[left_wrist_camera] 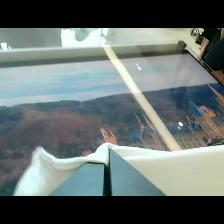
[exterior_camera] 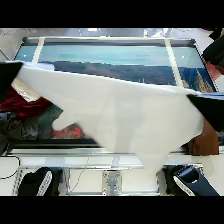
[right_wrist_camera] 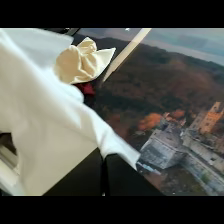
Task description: Fold the shirts.
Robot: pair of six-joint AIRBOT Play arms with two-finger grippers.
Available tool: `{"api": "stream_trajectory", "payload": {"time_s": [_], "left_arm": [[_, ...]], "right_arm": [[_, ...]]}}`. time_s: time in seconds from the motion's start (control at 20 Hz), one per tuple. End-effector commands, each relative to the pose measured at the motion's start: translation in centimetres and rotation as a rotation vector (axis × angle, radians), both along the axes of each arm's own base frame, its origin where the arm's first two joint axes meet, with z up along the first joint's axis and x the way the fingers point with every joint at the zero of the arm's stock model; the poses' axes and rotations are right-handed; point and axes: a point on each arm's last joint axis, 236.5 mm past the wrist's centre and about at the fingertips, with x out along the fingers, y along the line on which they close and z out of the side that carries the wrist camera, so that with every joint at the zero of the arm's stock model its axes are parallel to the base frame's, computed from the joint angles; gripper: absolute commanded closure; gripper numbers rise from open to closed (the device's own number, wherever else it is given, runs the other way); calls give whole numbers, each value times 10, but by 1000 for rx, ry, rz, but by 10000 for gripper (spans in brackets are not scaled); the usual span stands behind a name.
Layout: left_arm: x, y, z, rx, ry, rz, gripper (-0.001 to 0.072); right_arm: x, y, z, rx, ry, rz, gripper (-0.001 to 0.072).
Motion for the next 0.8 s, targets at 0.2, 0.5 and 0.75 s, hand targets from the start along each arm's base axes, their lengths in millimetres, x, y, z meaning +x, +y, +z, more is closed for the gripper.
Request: {"api": "stream_trajectory", "payload": {"time_s": [0.2,0.5,0.75], "left_arm": [[102,7,-64,-12,181,10,697],[290,-27,-256,6,347,67,653],[354,13,-273,-92,239,238,-5]], "right_arm": [[119,17,-112,-316,277,-49,707],[277,25,-297,-291,587,-131,641],[373,-6,-301,-99,429,-309,144]]}}
